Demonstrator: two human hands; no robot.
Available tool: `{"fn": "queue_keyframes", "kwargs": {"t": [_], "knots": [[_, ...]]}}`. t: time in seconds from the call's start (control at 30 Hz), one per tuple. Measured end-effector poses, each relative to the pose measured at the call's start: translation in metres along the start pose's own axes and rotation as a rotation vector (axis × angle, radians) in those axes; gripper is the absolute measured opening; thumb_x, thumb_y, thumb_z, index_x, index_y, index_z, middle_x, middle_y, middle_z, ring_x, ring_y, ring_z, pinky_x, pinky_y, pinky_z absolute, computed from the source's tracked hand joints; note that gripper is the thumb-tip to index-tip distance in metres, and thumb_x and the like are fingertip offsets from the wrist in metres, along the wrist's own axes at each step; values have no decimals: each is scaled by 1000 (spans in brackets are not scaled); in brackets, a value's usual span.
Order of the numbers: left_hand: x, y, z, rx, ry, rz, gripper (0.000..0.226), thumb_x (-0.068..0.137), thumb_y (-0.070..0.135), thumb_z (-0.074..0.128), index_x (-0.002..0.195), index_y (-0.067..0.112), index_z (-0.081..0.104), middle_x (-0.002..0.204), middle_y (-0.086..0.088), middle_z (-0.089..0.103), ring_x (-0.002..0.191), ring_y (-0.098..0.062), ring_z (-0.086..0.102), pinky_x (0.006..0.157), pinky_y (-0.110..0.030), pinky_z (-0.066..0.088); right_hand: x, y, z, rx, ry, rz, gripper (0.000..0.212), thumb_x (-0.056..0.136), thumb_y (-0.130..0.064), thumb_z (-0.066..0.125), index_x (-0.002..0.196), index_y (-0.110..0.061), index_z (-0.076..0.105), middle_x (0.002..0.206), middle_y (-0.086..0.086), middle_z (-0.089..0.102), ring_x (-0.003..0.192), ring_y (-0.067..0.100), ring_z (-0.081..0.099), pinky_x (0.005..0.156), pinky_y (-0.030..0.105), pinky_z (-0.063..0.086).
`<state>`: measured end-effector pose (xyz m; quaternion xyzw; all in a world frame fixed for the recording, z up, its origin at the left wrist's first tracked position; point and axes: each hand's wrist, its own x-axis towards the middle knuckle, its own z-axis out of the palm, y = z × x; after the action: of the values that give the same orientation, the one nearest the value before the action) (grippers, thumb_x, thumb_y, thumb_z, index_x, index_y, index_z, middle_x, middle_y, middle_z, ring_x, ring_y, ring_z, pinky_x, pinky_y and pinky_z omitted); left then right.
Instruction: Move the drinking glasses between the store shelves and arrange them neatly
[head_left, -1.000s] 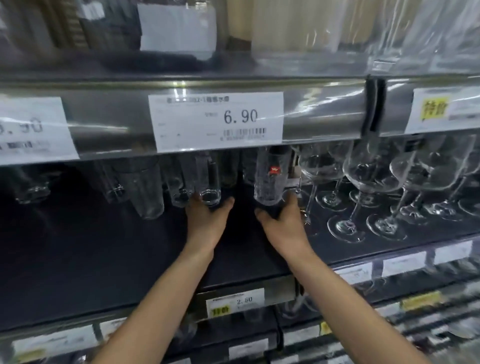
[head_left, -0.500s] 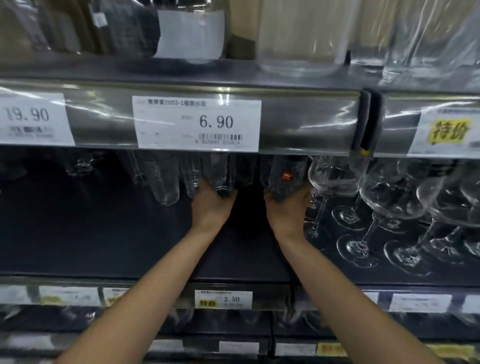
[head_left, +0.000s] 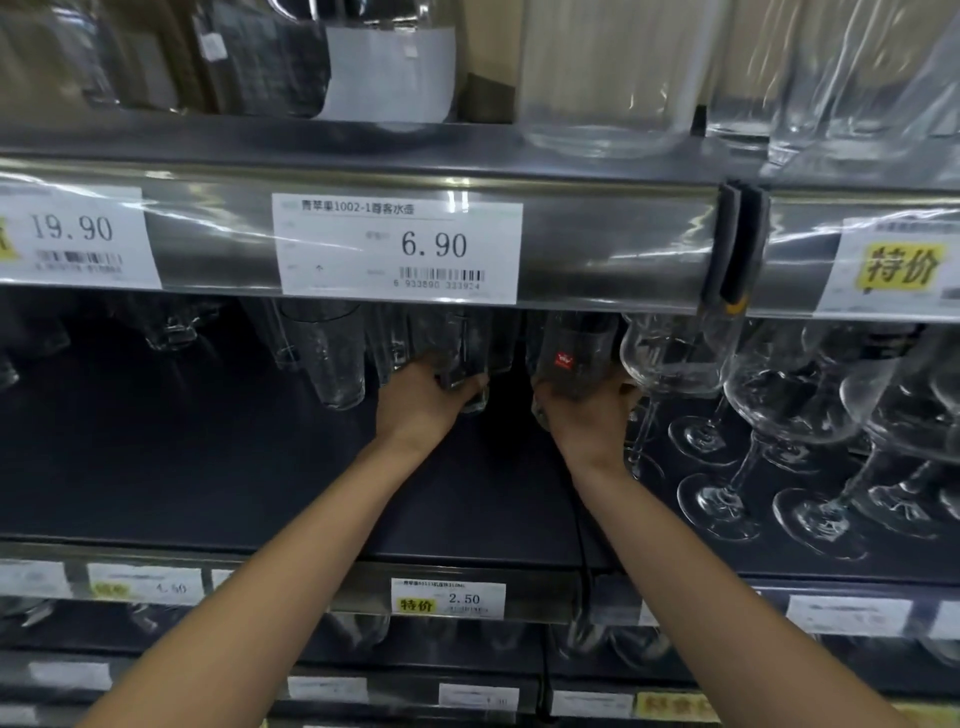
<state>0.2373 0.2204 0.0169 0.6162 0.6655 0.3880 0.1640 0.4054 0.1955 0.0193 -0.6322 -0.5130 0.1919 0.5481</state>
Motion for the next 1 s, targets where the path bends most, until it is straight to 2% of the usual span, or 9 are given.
{"fn": "queue_keyframes", "kwargs": {"t": [0.07, 0.13, 0.23, 0.4, 0.5, 0.63, 0.77, 0.83, 1.0], "knots": [[0, -9, -1, -41, -42, 14, 55, 77, 57, 75, 114, 17, 66, 108, 2, 71, 101, -17, 66, 72, -21, 41, -3, -3, -2, 42, -23, 20, 34, 83, -17, 75, 112, -19, 58, 109, -11, 45, 121, 18, 38, 106, 25, 32], [2, -14, -4, -73, -97, 17, 60, 73, 58, 77, 117, 19, 65, 106, 9, 69, 98, -11, 64, 72, -19, 42, -3, -1, -4, 90, -55, 48, 18, 79, -13, 75, 85, -21, 60, 87, -3, 62, 87, 12, 64, 82, 22, 54], [5, -11, -9, -230, -183, 3, 73, 73, 50, 82, 131, 17, 52, 117, 9, 64, 105, -8, 61, 78, -13, 44, -3, -1, -9, 107, -143, 47, 35, 83, -2, 72, 66, -20, 47, 62, -5, 57, 44, -2, 55, 46, 5, 40], [3, -5, -17, -379, -240, 41, 64, 78, 31, 84, 131, 15, 52, 117, 5, 65, 106, -3, 62, 74, -2, 44, -6, 5, -10, 133, -202, 26, 25, 74, -17, 81, 88, -20, 60, 77, -5, 71, 70, 7, 69, 62, 25, 57], [-8, -10, -21, -431, -256, 27, 60, 77, 32, 83, 128, 18, 54, 117, 4, 64, 101, 1, 62, 74, -4, 46, -9, 9, -10, 143, -296, 30, 45, 70, -29, 84, 108, -21, 62, 89, -10, 73, 81, 0, 69, 68, 19, 53], [-24, -22, -34, -537, -304, -76, 43, 78, 41, 81, 114, 29, 61, 118, 3, 65, 107, -11, 64, 91, -25, 51, -20, 7, -7, 253, -379, 117, 78, 58, -53, 85, 127, -31, 55, 112, -13, 70, 103, 3, 66, 94, 28, 53], [-45, -26, -53, -770, -265, -223, 37, 84, 25, 76, 117, 15, 61, 121, -14, 69, 108, -29, 68, 88, -39, 58, -35, -1, -1, 456, -386, 225, 56, 70, -40, 85, 118, -37, 55, 111, -13, 70, 103, 5, 66, 100, 34, 51], [-59, -24, -65, -853, -213, -244, 38, 86, 21, 74, 118, 9, 58, 116, -21, 69, 107, -39, 67, 90, -48, 57, -41, -8, 1, 559, -402, 287, 64, 66, -42, 86, 121, -32, 57, 114, -8, 71, 107, 12, 67, 103, 41, 50], [-103, -23, -111, -1006, -165, -284, 57, 76, 47, 78, 117, 13, 56, 83, -12, 71, 68, -28, 69, 65, -37, 59, -63, -32, 2, 665, -600, 307, 82, 53, -55, 87, 126, -26, 64, 119, -3, 72, 118, 21, 63, 110, 50, 42]]}}
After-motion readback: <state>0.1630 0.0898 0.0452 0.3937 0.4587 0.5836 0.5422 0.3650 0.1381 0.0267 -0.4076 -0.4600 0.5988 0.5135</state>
